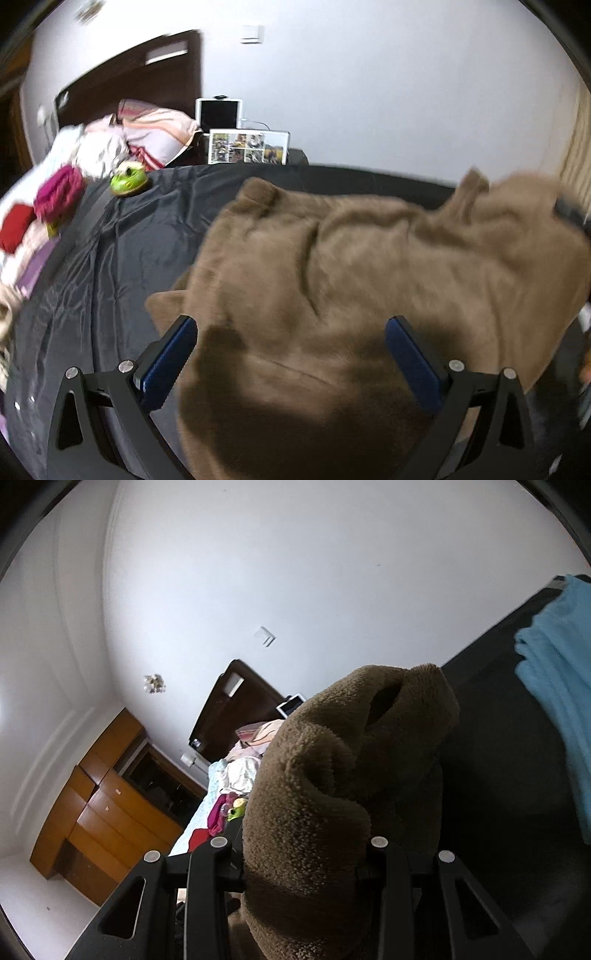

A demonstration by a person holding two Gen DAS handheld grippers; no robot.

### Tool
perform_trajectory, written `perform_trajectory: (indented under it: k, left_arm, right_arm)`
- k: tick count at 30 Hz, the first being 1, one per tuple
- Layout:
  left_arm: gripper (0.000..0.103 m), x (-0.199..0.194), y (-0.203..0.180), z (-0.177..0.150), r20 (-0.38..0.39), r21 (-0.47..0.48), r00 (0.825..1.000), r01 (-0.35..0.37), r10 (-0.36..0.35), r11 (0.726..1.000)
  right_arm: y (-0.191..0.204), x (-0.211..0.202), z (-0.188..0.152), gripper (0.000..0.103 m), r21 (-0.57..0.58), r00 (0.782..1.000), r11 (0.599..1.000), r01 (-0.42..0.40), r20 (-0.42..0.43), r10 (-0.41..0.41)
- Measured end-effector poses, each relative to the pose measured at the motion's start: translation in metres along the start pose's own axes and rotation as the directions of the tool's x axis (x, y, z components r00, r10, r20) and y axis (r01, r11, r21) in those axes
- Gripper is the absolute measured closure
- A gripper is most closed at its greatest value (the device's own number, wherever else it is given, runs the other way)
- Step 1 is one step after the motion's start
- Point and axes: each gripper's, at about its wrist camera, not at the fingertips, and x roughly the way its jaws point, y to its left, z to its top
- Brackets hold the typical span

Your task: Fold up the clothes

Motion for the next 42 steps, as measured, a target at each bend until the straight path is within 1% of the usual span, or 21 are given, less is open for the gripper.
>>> perform_trajectory:
  k: [2,6,9,13,15,16,17,20,22,24,25,27,28,29,31,33,34,37,42]
  left_arm:
    - [0.001,-0.008,0.017,0.005,0.016,-0.069,1.0,0.026,-0.025,0.997]
    - [0.001,-0.014,0.04,0.008,0.022,-0.16,0.999,0.05,-0.047,0.986]
    - [0.001,-0.019,0.052,0.008,0.034,-0.216,0.994,0.109,-0.104,0.97]
    - [0.001,-0.024,0.062,0.009,0.052,-0.263,0.983,0.183,-0.176,0.947]
    - [0.001,-0.026,0.064,0.01,0.059,-0.274,0.977,0.213,-0.204,0.938]
    - [0.001,-0.026,0.065,0.009,0.062,-0.28,0.973,0.232,-0.224,0.932]
    - [0.001,-0.026,0.067,0.009,0.064,-0.29,0.964,0.264,-0.257,0.92]
    - [0.001,-0.022,0.071,0.008,0.064,-0.325,0.935,0.35,-0.349,0.879]
    - [0.001,-0.018,0.073,0.007,0.051,-0.337,0.931,0.356,-0.361,0.871]
    - [0.001,-0.013,0.074,0.006,0.036,-0.352,0.936,0.34,-0.35,0.872]
    - [0.001,-0.011,0.074,0.005,0.032,-0.357,0.934,0.343,-0.355,0.869]
    - [0.001,-0.006,0.074,0.004,0.024,-0.366,0.928,0.354,-0.372,0.861]
    - [0.001,-0.005,0.074,0.003,0.022,-0.37,0.924,0.363,-0.382,0.855]
    - [0.001,-0.003,0.073,0.003,0.018,-0.371,0.921,0.367,-0.388,0.853]
    - [0.001,0.001,0.072,0.002,0.007,-0.371,0.924,0.358,-0.383,0.857]
    - [0.001,0.005,0.07,0.001,-0.005,-0.371,0.926,0.348,-0.377,0.861]
    - [0.001,0.007,0.069,0.0,-0.01,-0.373,0.927,0.345,-0.376,0.861]
    - [0.001,0.01,0.065,-0.001,-0.023,-0.367,0.928,0.339,-0.372,0.866]
    - [0.001,0.008,0.066,0.0,-0.016,-0.368,0.919,0.361,-0.394,0.857]
  right_arm:
    - [0.01,0.007,-0.001,0.066,-0.008,1.0,1.0,-0.023,-0.01,0.023]
    - [0.041,0.025,-0.008,0.066,-0.056,0.996,0.995,-0.078,-0.046,0.076]
    - [0.067,0.042,-0.019,0.066,-0.111,0.991,0.987,-0.118,-0.08,0.109]
    - [0.096,0.068,-0.045,0.066,-0.197,0.979,0.967,-0.162,-0.151,0.133]
    - [0.107,0.082,-0.063,0.071,-0.241,0.971,0.953,-0.182,-0.197,0.136]
    - [0.113,0.088,-0.072,0.072,-0.262,0.966,0.946,-0.193,-0.22,0.136]
    - [0.119,0.095,-0.081,0.077,-0.283,0.961,0.937,-0.204,-0.242,0.135]
    - [0.135,0.113,-0.108,0.078,-0.355,0.944,0.906,-0.232,-0.306,0.122]
    - [0.142,0.119,-0.129,0.078,-0.432,0.941,0.874,-0.224,-0.328,0.079]
    - [0.142,0.115,-0.144,0.077,-0.502,0.942,0.839,-0.212,-0.332,0.039]
    - [0.142,0.111,-0.15,0.077,-0.535,0.943,0.82,-0.205,-0.331,0.02]
    - [0.143,0.101,-0.16,0.072,-0.597,0.952,0.778,-0.193,-0.307,0.0]
    - [0.139,0.091,-0.161,0.06,-0.623,0.955,0.757,-0.196,-0.295,0.005]
    - [0.137,0.083,-0.161,0.038,-0.641,0.959,0.741,-0.202,-0.283,0.016]
    - [0.138,0.063,-0.156,0.019,-0.675,0.972,0.713,-0.19,-0.23,0.042]
    - [0.133,0.046,-0.153,0.018,-0.705,0.984,0.693,-0.15,-0.173,0.037]
    - [0.133,0.045,-0.152,0.018,-0.713,0.985,0.687,-0.142,-0.168,0.029]
    - [0.133,0.053,-0.149,0.018,-0.73,0.983,0.669,-0.14,-0.186,0.002]
    - [0.135,0.067,-0.145,0.019,-0.756,0.976,0.639,-0.138,-0.214,-0.043]
